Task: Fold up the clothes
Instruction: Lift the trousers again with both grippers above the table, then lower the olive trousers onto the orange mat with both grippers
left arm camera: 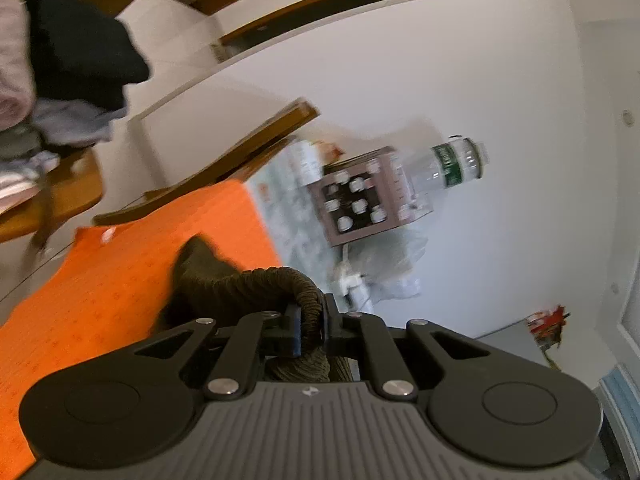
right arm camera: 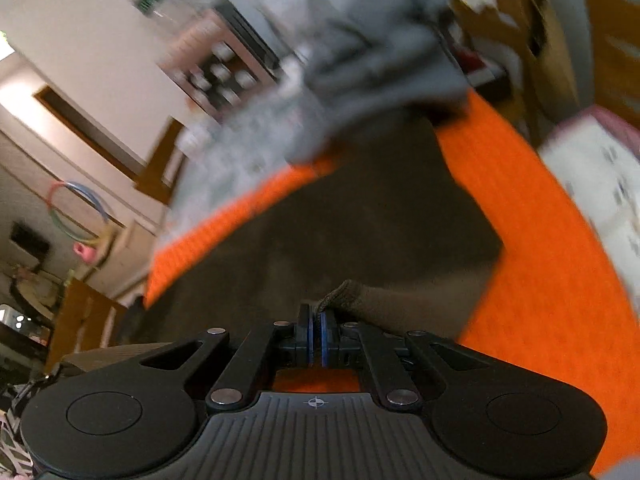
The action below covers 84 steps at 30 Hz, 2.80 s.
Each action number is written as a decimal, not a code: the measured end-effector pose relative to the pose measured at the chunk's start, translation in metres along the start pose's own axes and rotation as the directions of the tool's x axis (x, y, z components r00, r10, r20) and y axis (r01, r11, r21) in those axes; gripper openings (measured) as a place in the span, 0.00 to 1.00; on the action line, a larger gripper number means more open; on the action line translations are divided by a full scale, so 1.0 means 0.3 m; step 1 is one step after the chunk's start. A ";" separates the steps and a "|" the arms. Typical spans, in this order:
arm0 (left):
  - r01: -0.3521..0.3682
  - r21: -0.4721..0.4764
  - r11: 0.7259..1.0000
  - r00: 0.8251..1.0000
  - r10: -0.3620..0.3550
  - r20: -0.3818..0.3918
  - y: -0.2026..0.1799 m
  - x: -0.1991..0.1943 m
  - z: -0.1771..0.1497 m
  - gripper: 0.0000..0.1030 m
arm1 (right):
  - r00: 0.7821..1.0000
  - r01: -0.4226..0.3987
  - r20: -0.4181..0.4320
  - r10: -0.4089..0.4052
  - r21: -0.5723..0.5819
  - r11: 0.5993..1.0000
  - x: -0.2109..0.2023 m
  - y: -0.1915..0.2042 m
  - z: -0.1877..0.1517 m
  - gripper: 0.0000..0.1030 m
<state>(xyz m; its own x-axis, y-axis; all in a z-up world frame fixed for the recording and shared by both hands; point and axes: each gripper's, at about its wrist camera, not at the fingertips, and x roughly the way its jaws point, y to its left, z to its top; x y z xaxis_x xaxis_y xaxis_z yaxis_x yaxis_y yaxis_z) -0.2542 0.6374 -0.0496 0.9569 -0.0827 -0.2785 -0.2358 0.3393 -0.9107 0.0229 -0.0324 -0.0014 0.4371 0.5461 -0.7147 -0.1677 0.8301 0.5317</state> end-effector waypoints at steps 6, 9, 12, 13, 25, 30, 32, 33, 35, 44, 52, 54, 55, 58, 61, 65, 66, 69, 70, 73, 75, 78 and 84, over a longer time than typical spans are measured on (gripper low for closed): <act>-0.077 -0.038 0.996 0.997 0.075 -0.032 0.127 -0.055 -0.092 0.14 | 0.988 0.082 -0.132 -0.080 0.008 0.997 0.072 -0.077 -0.140 0.06; -0.107 -0.052 0.993 0.994 0.107 -0.018 0.156 -0.083 -0.116 0.19 | 0.974 0.123 -0.191 -0.121 -0.004 0.992 0.117 -0.108 -0.184 0.07; -0.128 -0.062 0.990 0.992 0.128 -0.002 0.137 -0.117 -0.124 0.32 | 0.959 0.151 -0.239 -0.153 -0.026 0.988 0.148 -0.110 -0.195 0.09; -0.134 -0.061 0.989 0.991 0.135 0.003 0.123 -0.127 -0.126 0.34 | 0.954 0.162 -0.251 -0.167 -0.042 0.986 0.152 -0.103 -0.196 0.11; -0.291 -0.010 0.957 0.955 0.289 -0.062 -0.008 -0.055 -0.212 0.45 | 0.948 0.177 -0.198 -0.248 -0.320 0.931 0.138 0.033 -0.161 0.15; -0.342 0.159 0.926 0.922 0.363 -0.132 -0.047 0.021 -0.239 0.45 | 0.957 0.092 -0.190 -0.219 -0.517 0.851 0.159 0.119 -0.194 0.15; -0.345 0.252 0.904 0.906 0.391 -0.160 -0.072 0.049 -0.249 0.45 | 0.959 0.070 -0.189 -0.211 -0.565 0.822 0.163 0.144 -0.210 0.15; -0.343 0.305 0.888 0.897 0.406 -0.174 -0.086 0.064 -0.256 0.45 | 0.959 0.058 -0.192 -0.207 -0.583 0.810 0.164 0.156 -0.217 0.15; -0.330 0.411 0.850 0.876 0.438 -0.201 -0.110 0.094 -0.274 0.45 | 0.959 0.032 -0.201 -0.198 -0.619 0.785 0.166 0.180 -0.230 0.16; -0.147 0.784 0.603 0.765 0.572 -0.296 -0.140 0.213 -0.381 0.45 | 0.927 0.051 -0.230 -0.296 -0.704 0.708 0.173 0.189 -0.271 0.23; -0.009 0.898 0.440 0.720 0.626 -0.299 -0.153 0.284 -0.429 0.47 | 0.917 0.029 -0.266 -0.298 -0.698 0.715 0.135 0.197 -0.297 0.23; 0.027 0.924 0.382 0.715 0.638 -0.285 -0.162 0.294 -0.445 0.47 | 0.909 0.012 -0.290 -0.299 -0.699 0.715 0.132 0.204 -0.311 0.24; 0.051 0.936 0.349 0.713 0.644 -0.279 -0.164 0.297 -0.455 0.47 | 0.908 0.004 -0.299 -0.295 -0.697 0.718 0.129 0.207 -0.317 0.24; 0.112 0.958 0.264 0.696 0.668 -0.265 -0.163 0.319 -0.474 0.47 | 0.908 -0.016 -0.316 -0.273 -0.679 0.734 0.125 0.214 -0.332 0.25; 0.174 0.967 0.186 0.671 0.696 -0.255 -0.146 0.338 -0.491 0.47 | 0.913 -0.028 -0.316 -0.259 -0.681 0.732 0.135 0.231 -0.347 0.25; 0.242 0.964 0.112 0.653 0.716 -0.248 -0.111 0.351 -0.496 0.46 | 0.924 -0.063 -0.309 -0.224 -0.704 0.707 0.161 0.268 -0.357 0.25; 0.258 0.961 0.100 0.647 0.721 -0.249 -0.104 0.353 -0.500 0.44 | 0.928 -0.074 -0.306 -0.213 -0.711 0.699 0.169 0.279 -0.359 0.25; 0.297 0.953 0.054 0.644 0.726 -0.242 -0.080 0.356 -0.503 0.39 | 0.935 -0.113 -0.305 -0.180 -0.740 0.663 0.205 0.319 -0.367 0.25; 0.306 0.951 0.050 0.646 0.722 -0.246 -0.076 0.356 -0.501 0.39 | 0.937 -0.127 -0.305 -0.169 -0.751 0.648 0.218 0.333 -0.371 0.25; 0.311 0.949 0.056 0.653 0.713 -0.256 -0.067 0.353 -0.488 0.33 | 0.940 -0.163 -0.307 -0.149 -0.789 0.593 0.264 0.371 -0.386 0.26; 0.307 0.950 0.061 0.659 0.706 -0.259 -0.061 0.348 -0.479 0.19 | 0.939 -0.184 -0.311 -0.143 -0.811 0.555 0.295 0.391 -0.399 0.29; 0.288 0.954 0.082 0.666 0.698 -0.261 -0.056 0.337 -0.470 0.07 | 0.932 -0.221 -0.330 -0.148 -0.845 0.487 0.346 0.417 -0.428 0.31; 0.234 0.965 0.121 0.716 0.650 -0.255 -0.104 0.279 -0.448 0.05 | 0.918 -0.279 -0.355 -0.175 -0.894 0.350 0.408 0.441 -0.482 0.32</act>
<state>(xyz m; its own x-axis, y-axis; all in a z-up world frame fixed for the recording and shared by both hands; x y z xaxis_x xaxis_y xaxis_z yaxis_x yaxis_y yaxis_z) -0.1895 0.4940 -0.0855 0.4882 -0.0776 -0.8693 0.3595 0.9255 0.1193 -0.0735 0.1605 -0.0843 0.1169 0.3960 -0.9108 -0.9708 0.2391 -0.0206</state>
